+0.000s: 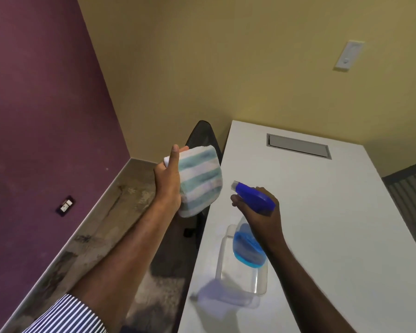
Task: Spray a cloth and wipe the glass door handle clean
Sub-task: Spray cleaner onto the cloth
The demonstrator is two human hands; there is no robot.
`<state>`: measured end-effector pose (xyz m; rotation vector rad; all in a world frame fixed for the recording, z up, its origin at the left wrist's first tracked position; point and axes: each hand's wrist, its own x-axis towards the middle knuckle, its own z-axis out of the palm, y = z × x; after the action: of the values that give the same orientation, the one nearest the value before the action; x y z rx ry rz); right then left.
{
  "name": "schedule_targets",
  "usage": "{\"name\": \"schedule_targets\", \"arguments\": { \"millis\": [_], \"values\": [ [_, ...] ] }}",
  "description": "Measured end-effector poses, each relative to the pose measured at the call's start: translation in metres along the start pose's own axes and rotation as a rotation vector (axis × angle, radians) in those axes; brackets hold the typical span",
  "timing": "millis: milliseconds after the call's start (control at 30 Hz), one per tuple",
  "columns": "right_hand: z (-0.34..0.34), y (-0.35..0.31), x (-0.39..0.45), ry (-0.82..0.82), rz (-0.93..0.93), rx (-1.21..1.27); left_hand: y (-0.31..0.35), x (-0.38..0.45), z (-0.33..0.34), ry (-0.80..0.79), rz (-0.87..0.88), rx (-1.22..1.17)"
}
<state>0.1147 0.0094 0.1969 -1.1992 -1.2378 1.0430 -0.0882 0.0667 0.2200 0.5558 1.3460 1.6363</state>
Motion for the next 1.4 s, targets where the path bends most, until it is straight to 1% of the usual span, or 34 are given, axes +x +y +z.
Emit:
{"name": "schedule_targets", "arguments": {
  "millis": [100,267,433,567,700,800,933,1000,1100,1233,1300,1400],
  "values": [
    [0.013,-0.01,0.002,0.048,-0.024,-0.001,0.008,0.003,-0.002,-0.017,0.012,-0.008],
    [0.025,-0.02,0.005,0.023,-0.072,-0.153,0.016,0.006,-0.005,-0.015,0.009,-0.05],
    [0.034,-0.022,0.0,0.014,-0.064,-0.147,0.02,0.006,-0.007,-0.014,0.018,-0.056],
    [0.039,-0.02,-0.007,0.102,-0.082,-0.079,0.024,0.007,-0.01,-0.019,0.014,-0.069],
    [0.036,-0.022,0.001,0.095,-0.083,-0.188,0.025,0.008,-0.012,-0.013,0.015,-0.075],
    [0.036,-0.017,-0.001,0.092,-0.089,-0.157,0.025,0.009,-0.012,-0.015,0.021,-0.073],
    [0.037,-0.011,-0.007,0.104,-0.117,-0.05,0.024,0.008,-0.01,-0.009,0.011,-0.058],
    [0.033,-0.011,-0.004,0.078,-0.13,-0.065,0.024,0.008,-0.009,-0.007,0.004,-0.058],
    [0.028,-0.005,-0.001,-0.005,-0.159,-0.128,0.023,0.008,-0.006,-0.005,-0.011,-0.045],
    [0.012,0.008,0.003,-0.057,-0.169,-0.111,0.019,0.009,-0.005,0.005,-0.024,-0.026],
    [-0.004,0.019,0.012,-0.079,-0.117,-0.095,0.014,0.009,-0.007,-0.007,-0.024,-0.023],
    [-0.031,0.042,0.023,-0.124,0.028,-0.054,0.001,0.012,-0.011,0.006,-0.042,-0.002]
  ]
}}
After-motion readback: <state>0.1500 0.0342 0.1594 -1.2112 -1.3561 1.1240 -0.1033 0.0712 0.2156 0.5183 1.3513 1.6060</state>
